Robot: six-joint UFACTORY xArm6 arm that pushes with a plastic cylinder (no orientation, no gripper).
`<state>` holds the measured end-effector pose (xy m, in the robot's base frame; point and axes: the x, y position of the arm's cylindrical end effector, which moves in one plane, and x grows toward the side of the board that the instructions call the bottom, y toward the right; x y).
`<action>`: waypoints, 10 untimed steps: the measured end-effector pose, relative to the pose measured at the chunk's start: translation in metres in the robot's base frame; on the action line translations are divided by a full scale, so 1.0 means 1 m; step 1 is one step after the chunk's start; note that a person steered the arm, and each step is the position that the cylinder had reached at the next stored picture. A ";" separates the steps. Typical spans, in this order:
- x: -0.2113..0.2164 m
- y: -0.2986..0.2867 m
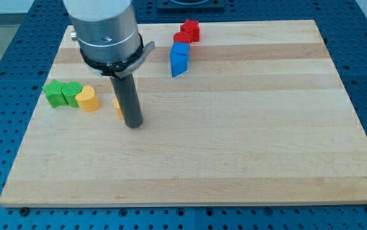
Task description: Push the yellow hexagon into the right side of the yellow heart
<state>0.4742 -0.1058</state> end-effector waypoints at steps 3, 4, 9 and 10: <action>-0.027 -0.014; -0.034 0.036; -0.051 -0.025; -0.044 -0.028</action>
<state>0.4299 -0.1334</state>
